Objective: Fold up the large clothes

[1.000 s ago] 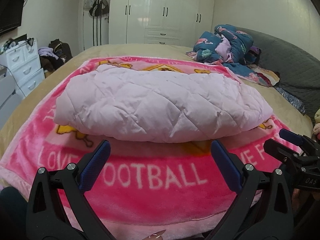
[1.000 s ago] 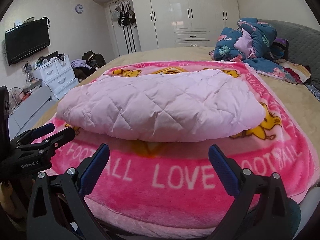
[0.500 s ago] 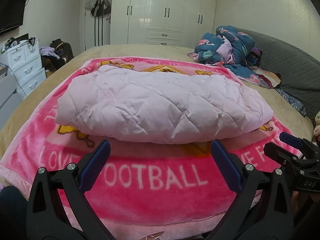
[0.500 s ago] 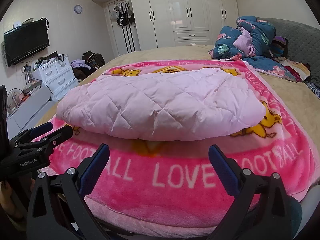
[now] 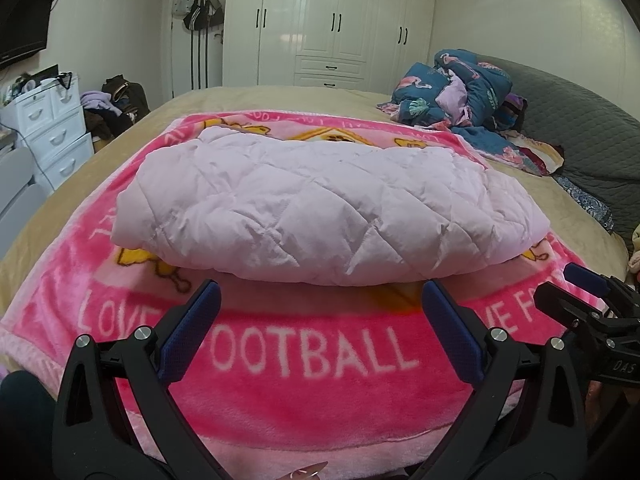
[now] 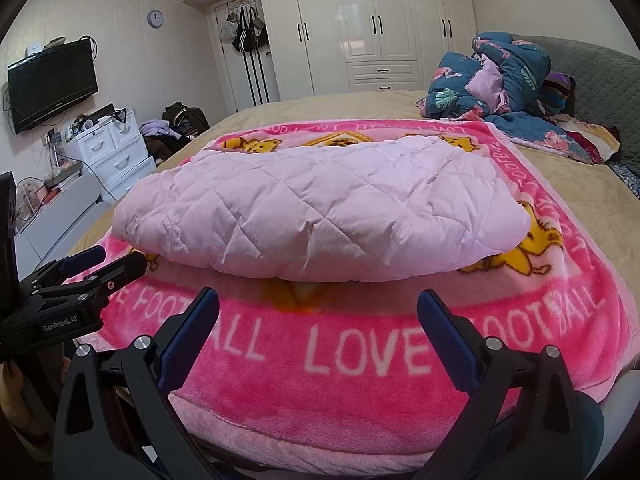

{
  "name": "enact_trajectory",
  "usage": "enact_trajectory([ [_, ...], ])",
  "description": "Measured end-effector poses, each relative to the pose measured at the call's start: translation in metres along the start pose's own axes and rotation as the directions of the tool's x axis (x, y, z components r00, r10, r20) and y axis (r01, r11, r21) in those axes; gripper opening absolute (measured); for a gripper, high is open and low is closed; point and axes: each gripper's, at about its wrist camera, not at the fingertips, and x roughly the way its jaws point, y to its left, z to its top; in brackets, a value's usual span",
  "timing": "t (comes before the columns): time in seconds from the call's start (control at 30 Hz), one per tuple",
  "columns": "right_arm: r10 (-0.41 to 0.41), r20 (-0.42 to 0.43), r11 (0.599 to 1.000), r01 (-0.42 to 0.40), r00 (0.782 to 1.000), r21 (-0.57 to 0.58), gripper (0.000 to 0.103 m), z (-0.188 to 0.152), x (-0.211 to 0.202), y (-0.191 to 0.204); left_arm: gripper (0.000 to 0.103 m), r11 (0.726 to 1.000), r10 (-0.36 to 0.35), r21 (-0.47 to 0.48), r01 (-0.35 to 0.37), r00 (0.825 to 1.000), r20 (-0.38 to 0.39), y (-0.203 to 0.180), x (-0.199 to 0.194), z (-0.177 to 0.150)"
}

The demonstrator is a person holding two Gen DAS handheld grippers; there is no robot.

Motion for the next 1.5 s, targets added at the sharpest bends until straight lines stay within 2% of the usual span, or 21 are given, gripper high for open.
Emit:
enact_trajectory([
  [1.5, -0.005, 0.001, 1.0, 0.005, 1.0, 0.003, 0.099, 0.003, -0.0012, -0.0023, 0.094, 1.0, 0.024, 0.007, -0.025, 1.0, 0.01, 0.0018, -0.0015, 0.0027],
])
